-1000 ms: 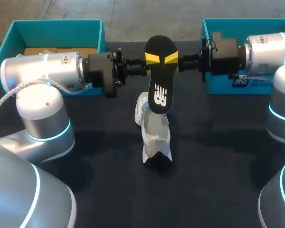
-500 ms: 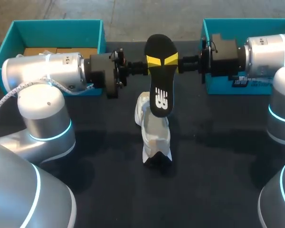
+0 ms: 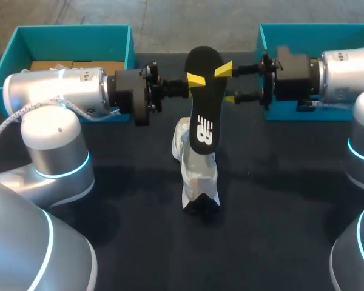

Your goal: Take the shoe out of the shoebox, open the shoe tongue, remove and reinsert the insole, then place the shoe into the shoebox

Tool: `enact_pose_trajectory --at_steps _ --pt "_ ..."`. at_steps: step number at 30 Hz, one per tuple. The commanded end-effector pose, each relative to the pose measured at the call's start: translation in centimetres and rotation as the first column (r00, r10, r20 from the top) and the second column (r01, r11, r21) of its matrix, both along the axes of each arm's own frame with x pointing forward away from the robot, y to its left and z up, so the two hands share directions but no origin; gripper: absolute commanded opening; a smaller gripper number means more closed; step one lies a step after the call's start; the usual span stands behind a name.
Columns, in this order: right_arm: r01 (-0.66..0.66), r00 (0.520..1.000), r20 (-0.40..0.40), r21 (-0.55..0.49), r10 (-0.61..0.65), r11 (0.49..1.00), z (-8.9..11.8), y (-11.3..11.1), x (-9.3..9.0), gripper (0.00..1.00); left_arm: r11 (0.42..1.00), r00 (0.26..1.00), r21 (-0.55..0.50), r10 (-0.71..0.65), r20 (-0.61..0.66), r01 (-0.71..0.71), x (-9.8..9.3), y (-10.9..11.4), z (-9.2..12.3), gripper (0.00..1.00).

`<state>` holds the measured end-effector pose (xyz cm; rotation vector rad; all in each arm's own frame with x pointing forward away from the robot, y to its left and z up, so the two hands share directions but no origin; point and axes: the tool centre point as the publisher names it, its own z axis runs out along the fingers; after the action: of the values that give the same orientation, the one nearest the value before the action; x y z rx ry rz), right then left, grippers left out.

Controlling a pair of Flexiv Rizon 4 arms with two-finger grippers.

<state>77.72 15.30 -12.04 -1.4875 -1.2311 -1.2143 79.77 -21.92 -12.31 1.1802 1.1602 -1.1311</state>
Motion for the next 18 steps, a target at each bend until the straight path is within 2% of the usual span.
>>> enact_pose_trajectory --at_steps 1,11,18 --pt "0.017 1.000 -0.011 -0.023 -0.017 1.000 0.2 -1.6 -1.4 1.00 1.000 1.000 0.004 0.000 -0.003 0.000 -0.2 0.2 0.0 0.00" --pt "0.066 0.996 -0.048 -0.082 -0.070 0.994 -0.5 -4.6 -3.3 1.00 1.000 0.999 0.008 0.011 -0.030 -0.011 -0.7 0.8 -0.1 0.00" --pt "0.071 0.995 -0.064 -0.115 -0.078 0.991 -0.8 -5.1 -3.8 1.00 1.000 0.999 0.008 0.011 -0.030 -0.011 -0.7 0.8 -0.1 0.00"
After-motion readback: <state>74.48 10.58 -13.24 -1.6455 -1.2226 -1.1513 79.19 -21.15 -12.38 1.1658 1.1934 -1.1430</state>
